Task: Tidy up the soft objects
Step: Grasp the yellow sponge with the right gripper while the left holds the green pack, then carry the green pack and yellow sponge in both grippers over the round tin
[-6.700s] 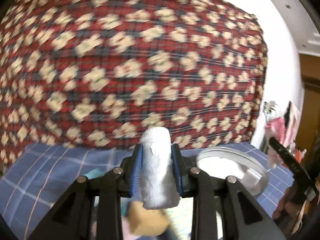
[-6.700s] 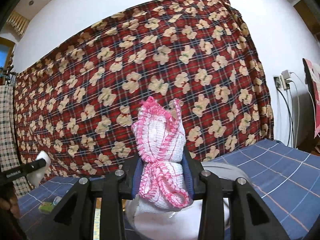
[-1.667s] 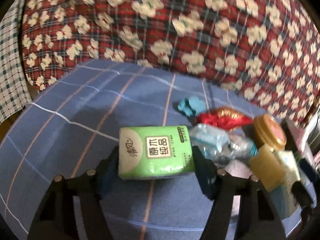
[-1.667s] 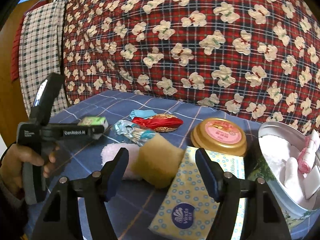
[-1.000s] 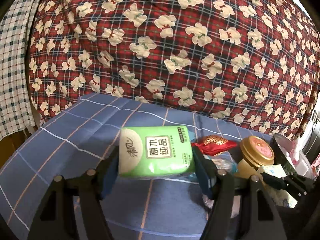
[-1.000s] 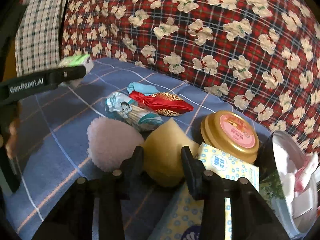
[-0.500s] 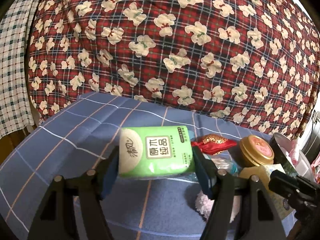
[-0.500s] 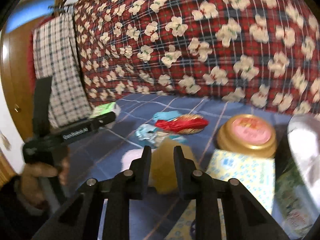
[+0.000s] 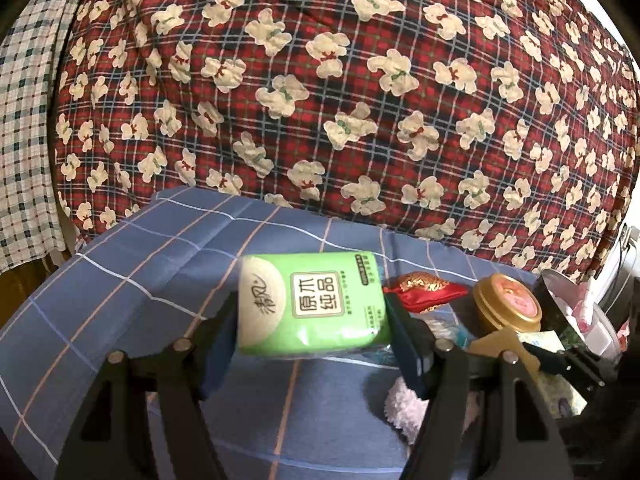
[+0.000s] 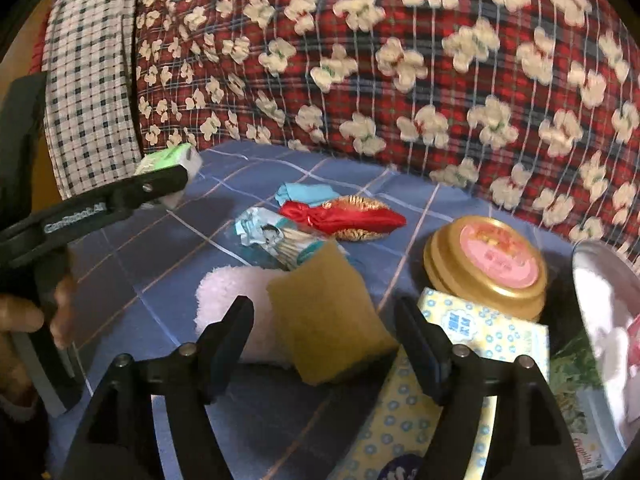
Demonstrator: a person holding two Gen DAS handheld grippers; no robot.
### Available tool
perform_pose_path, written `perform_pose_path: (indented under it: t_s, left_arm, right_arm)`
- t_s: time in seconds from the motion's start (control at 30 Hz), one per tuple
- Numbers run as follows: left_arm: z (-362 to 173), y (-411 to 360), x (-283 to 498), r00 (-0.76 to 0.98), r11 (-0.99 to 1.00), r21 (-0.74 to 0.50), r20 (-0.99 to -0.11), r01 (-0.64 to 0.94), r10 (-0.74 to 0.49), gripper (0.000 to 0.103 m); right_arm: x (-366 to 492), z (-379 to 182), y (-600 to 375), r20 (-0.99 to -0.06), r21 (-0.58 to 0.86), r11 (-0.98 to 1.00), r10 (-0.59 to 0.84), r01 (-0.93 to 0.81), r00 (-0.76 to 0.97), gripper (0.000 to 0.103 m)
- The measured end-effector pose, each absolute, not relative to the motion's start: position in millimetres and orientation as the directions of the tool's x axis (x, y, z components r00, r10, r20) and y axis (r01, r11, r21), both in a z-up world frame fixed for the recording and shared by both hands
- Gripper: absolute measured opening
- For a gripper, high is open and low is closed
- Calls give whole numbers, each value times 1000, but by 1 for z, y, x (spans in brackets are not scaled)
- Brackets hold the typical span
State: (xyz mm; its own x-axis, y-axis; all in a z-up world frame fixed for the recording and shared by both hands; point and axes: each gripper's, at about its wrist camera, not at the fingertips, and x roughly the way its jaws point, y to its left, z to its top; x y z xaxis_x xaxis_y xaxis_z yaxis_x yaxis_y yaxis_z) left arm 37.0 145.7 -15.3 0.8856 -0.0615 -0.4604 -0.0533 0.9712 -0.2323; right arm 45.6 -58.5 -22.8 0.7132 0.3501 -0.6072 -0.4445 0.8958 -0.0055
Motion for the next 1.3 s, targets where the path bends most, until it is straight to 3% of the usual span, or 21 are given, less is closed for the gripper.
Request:
perform_pose_path:
  t_s: [0.07, 0.2, 0.33, 0.5, 0.8, 1.3]
  left_arm:
    - [-15, 146, 37, 887, 971, -233, -458, -54, -61, 69]
    - [-15, 146, 37, 886, 971, -234, -459, -54, -62, 69]
    - [-13, 145, 34, 901, 972, -234, -429, -38, -68, 69]
    - [-7, 134, 24, 929, 982, -186, -367, -19, -52, 69]
    - [1, 100, 8, 942, 983, -180, -323, 38, -96, 69]
    - [22, 28, -9, 933, 965, -197, -279, 176, -227, 69]
  right_arm:
    - [52, -25, -59, -625, -5, 900, 337, -436, 704, 48]
    - [48, -21, -69, -591, 50, 907, 365, -419, 719, 46]
    - [26, 3, -80, -453, 110, 881, 456, -460, 766, 46]
    - [6, 20, -91, -330, 90, 893, 445, -442, 832, 46]
    - [-8, 32, -128, -246, 100, 926, 379, -365, 892, 46]
    - [-30, 30, -199, -210, 24, 975, 221, -221, 952, 46]
